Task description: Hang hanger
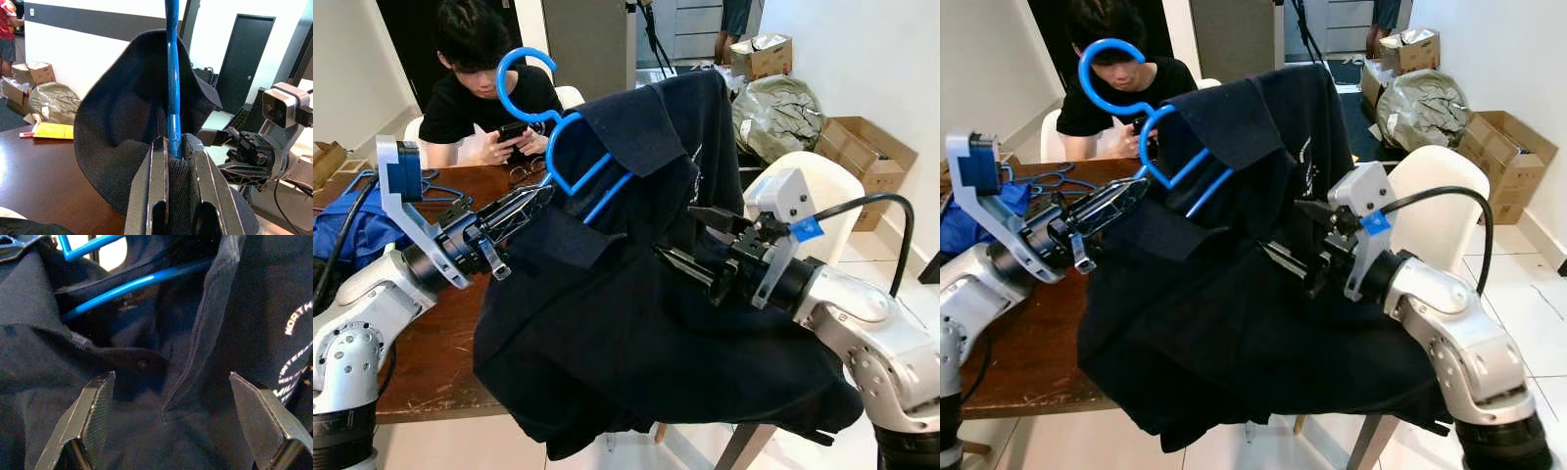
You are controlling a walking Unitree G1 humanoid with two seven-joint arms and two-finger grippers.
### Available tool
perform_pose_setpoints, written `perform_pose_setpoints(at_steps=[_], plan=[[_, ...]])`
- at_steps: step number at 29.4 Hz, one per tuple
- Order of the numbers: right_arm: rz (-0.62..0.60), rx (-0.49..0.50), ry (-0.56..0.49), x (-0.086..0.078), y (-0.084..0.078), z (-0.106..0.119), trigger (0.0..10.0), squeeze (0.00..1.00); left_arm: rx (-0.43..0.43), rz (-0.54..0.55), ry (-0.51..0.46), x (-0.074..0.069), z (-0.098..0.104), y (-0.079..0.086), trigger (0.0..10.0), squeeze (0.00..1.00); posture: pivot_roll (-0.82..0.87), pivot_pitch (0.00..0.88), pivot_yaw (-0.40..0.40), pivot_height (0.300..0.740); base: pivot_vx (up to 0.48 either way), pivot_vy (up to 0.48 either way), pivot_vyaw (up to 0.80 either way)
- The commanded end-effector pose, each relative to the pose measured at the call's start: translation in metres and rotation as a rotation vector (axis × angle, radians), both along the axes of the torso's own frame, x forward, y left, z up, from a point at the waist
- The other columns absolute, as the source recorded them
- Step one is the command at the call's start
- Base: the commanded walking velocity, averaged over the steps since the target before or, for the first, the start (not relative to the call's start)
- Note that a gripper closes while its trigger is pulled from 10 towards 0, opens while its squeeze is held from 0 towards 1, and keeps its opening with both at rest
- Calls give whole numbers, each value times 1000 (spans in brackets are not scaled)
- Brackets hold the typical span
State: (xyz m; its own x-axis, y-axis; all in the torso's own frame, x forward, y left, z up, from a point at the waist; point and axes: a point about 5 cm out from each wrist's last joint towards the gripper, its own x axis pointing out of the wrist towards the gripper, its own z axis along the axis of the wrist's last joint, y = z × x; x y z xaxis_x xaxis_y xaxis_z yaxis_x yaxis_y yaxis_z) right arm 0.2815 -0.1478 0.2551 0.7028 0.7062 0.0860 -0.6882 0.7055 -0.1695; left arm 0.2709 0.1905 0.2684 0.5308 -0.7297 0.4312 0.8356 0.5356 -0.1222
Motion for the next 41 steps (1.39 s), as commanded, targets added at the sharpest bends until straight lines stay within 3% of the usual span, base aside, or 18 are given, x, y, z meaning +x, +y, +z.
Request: perform_pose_setpoints(at_steps=[1, 3, 5, 8, 12, 16, 17, 22, 23, 29, 41], plan=[[-20, 14, 9, 2, -1, 1, 10000, 0, -20, -7, -36, -4, 5, -1, 10000, 0, 33, 4, 65, 735, 0, 0, 0], [-75, 158, 16, 11, 3, 11, 10000, 0, -23, -17, -37, -4, 4, -3, 10000, 0, 29, 5, 63, 735, 0, 0, 0], [-75, 158, 16, 11, 3, 11, 10000, 0, -23, -17, -37, -4, 4, -3, 10000, 0, 29, 5, 63, 735, 0, 0, 0], [-96, 238, 25, 15, 8, 17, 10000, 0, -27, -25, -37, -5, 4, -5, 10000, 0, 27, 3, 63, 735, 0, 0, 0], [-84, 252, 37, 16, 20, 17, 10000, 0, -29, -31, -38, -5, 4, -7, 10000, 0, 27, 3, 63, 735, 0, 0, 0], [-84, 252, 37, 16, 20, 17, 10000, 0, -29, -31, -38, -5, 4, -7, 10000, 0, 27, 3, 63, 735, 0, 0, 0], [-78, 219, 71, 17, 32, 9, 10000, 0, -33, -36, -43, -5, 5, -9, 10000, 0, 31, 0, 55, 735, 0, 0, 0], [-98, 202, 82, 19, 34, 5, 10000, 0, -34, -38, -46, -5, 5, -9, 10000, 0, 31, 0, 55, 735, 0, 0, 0], [-132, 197, 87, 21, 33, 3, 0, 0, -35, -39, -48, -5, 6, -10, 10000, 0, 31, 0, 55, 735, 0, 0, 0], [-263, 259, 71, 32, 21, 7, 0, 0, -38, -46, -47, -7, 5, -12, 10000, 0, 32, 0, 56, 735, 0, 0, 0], [-311, 283, 67, 34, 16, 9, 0, 0, -40, -48, -44, -7, 4, -12, 10000, 0, 30, 1, 57, 735, 0, 0, 0]])
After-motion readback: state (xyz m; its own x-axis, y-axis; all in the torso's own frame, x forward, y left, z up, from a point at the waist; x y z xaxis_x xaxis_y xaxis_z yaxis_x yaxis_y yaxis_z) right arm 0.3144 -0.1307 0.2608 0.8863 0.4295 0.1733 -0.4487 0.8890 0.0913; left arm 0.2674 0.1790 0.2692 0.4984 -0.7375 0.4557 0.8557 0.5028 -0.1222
